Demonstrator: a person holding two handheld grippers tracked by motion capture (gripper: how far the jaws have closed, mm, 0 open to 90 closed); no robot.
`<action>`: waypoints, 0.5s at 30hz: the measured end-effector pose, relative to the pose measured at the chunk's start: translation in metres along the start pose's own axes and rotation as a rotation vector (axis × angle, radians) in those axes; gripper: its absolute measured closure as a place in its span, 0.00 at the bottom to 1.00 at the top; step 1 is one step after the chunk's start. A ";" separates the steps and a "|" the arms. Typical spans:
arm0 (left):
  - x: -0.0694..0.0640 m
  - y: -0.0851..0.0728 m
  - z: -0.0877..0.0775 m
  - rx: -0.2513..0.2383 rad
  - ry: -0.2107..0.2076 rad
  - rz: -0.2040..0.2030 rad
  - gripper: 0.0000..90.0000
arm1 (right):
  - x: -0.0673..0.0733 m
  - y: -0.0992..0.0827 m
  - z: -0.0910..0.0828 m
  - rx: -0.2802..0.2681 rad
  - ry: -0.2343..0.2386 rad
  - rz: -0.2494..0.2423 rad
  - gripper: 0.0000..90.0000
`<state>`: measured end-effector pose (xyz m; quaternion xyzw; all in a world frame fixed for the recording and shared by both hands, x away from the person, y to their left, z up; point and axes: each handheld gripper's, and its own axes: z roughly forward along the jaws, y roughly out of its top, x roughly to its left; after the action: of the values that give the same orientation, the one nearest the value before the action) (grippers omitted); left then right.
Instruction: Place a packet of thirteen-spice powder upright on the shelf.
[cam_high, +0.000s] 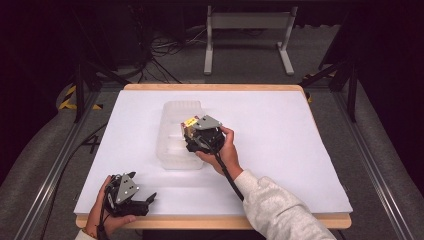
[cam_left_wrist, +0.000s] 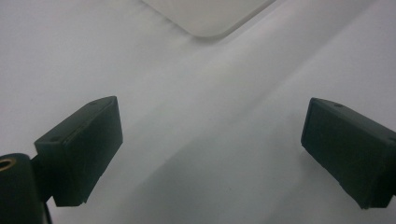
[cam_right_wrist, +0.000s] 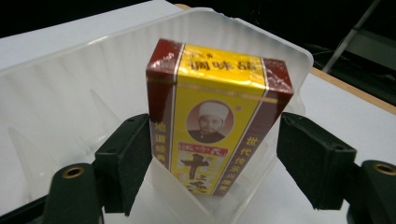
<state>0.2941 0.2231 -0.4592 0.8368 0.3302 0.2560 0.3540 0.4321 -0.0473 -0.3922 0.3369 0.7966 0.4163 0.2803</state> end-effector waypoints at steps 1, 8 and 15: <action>0.000 0.000 0.000 -0.001 0.001 -0.003 0.07 | -0.003 -0.002 0.001 0.007 -0.012 0.005 0.31; 0.000 0.000 0.000 0.002 0.002 0.002 0.06 | -0.010 -0.006 -0.001 0.013 -0.011 0.021 0.32; 0.000 0.000 0.000 0.004 0.003 0.002 0.06 | -0.017 -0.012 -0.006 0.010 0.008 0.020 0.31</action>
<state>0.2937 0.2229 -0.4592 0.8373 0.3303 0.2570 0.3517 0.4345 -0.0682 -0.3968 0.3447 0.7963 0.4166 0.2712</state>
